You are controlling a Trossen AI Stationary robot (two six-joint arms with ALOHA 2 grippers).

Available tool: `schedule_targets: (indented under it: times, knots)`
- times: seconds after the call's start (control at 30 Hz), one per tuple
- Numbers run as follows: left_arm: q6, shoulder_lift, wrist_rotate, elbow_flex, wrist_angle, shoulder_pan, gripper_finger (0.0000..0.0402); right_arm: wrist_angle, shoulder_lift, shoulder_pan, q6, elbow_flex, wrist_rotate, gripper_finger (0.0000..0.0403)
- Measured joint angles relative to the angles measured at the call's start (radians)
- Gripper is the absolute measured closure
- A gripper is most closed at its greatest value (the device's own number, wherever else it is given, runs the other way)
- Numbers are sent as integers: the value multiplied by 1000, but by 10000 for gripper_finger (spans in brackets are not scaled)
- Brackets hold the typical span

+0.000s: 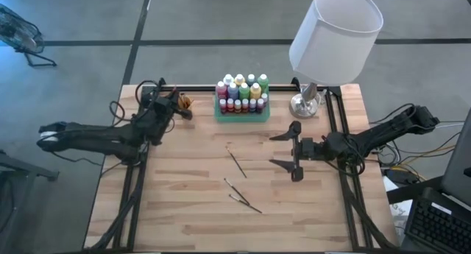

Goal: Pick & Place Paint Supplies
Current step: Put the gold paintbrush into the orange cup

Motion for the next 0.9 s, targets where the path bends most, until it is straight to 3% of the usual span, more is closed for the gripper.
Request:
schedule_targets:
  times: [0.53,0.9]
  knots:
    - [-91,108,18,-17,12,114,389,-10,0,0,4,0,0,115]
    - [-106,168,94,-227,371,153,389,-27,0,0,0,0,0,139]
